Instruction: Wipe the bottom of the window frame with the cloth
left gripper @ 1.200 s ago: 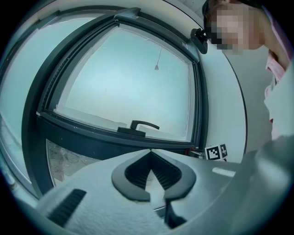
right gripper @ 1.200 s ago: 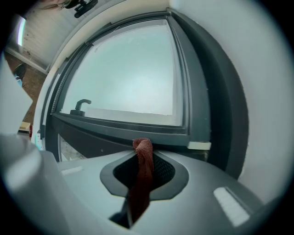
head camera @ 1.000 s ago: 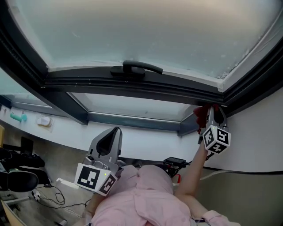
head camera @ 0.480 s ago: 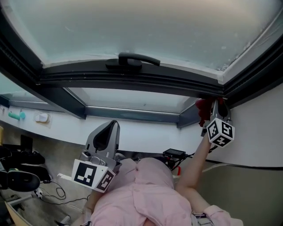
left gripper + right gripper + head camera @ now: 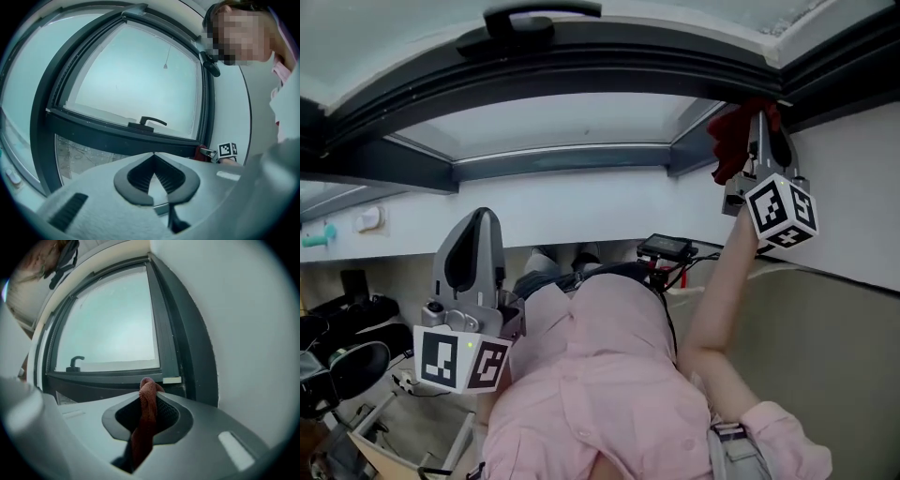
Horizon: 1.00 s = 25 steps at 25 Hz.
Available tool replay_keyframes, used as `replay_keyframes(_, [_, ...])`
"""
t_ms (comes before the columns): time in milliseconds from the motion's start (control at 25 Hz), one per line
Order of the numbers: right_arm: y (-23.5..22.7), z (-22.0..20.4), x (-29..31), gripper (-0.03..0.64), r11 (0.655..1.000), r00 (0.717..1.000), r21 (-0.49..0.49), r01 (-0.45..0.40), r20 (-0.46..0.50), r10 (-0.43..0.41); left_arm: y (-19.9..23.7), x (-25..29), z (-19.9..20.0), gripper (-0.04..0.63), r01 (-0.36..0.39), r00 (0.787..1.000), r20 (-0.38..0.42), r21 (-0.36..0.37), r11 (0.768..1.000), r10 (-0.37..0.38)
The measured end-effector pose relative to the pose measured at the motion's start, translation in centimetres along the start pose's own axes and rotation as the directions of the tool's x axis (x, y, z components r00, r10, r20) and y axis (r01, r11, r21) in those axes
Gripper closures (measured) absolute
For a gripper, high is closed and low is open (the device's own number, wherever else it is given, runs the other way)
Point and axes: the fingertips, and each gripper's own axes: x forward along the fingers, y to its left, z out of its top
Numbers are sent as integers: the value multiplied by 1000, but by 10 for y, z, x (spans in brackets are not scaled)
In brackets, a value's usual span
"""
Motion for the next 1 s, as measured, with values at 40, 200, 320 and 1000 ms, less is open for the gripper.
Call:
replay_keyframes(40, [9, -1, -9, 568, 999, 1000, 25, -25, 0, 25, 1, -3, -2, 597, 3, 1000, -8, -4, 1000, -3])
replay_keyframes(200, [45, -15, -45, 568, 988, 993, 110, -107, -31, 111, 4, -11, -8, 597, 43, 999, -32, -22, 999, -44])
replay_keyframes(320, [68, -29, -71, 568, 991, 991, 91, -99, -82, 107, 6, -18, -12, 597, 90, 994, -54, -30, 996, -91])
replay_keyframes(1000, [220, -26, -179, 568, 992, 993, 119, -42, -103, 55, 116, -109, -18, 597, 177, 965, -195, -15, 984, -176])
